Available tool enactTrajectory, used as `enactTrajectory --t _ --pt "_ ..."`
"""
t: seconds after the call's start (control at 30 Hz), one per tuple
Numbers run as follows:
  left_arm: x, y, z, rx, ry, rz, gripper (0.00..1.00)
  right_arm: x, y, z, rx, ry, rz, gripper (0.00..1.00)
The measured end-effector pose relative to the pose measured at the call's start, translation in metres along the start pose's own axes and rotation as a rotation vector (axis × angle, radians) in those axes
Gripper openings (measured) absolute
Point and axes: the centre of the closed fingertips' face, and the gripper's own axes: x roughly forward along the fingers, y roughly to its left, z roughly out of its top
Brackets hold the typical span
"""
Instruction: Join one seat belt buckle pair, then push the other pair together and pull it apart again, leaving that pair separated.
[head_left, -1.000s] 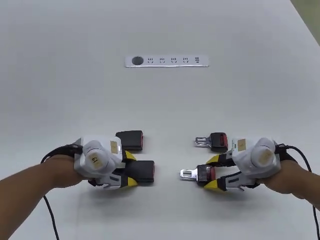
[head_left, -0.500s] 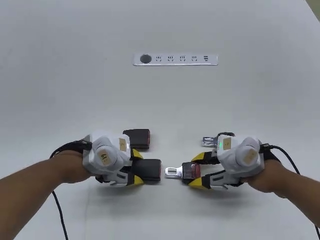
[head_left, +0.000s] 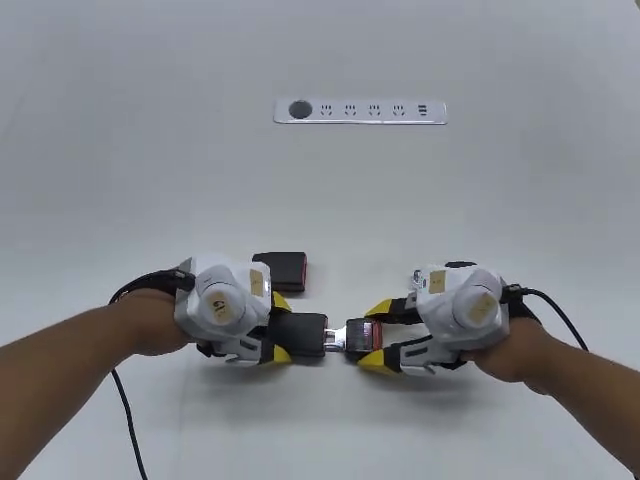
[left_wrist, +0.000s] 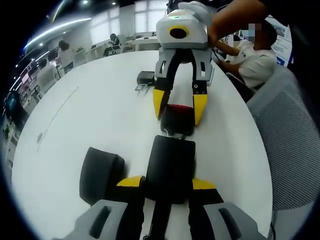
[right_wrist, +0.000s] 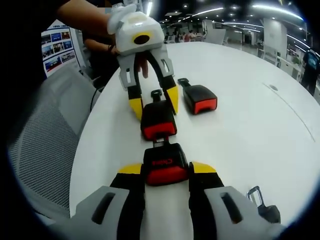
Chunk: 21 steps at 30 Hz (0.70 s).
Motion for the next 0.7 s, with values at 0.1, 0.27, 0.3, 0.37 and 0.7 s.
enactTrajectory --t 0.1,0.27,0.3,0.37,0.7 --pt "0.0 0.001 0.0 -0.005 -0.005 -0.001 0.34 0.003 0.0 0.003 -0.001 0.003 0.006 0.32" --pt "0.0 0.001 -0.001 0.006 0.004 -0.005 0.34 0.01 0.0 0.009 -0.008 -0.004 -0.003 0.32" --pt "0.0 0.001 -0.001 0.009 0.005 -0.006 0.34 0.011 0.0 0.01 -0.008 -0.004 -0.006 0.32" --pt "-0.001 0.001 0.0 0.015 0.006 -0.01 0.34 0.013 -0.002 0.011 -0.002 -0.007 -0.006 0.32" --pt "-0.001 0.0 -0.003 0.037 0.008 -0.031 0.33 0.016 -0.003 0.019 0.001 0.0 -0.007 0.32"
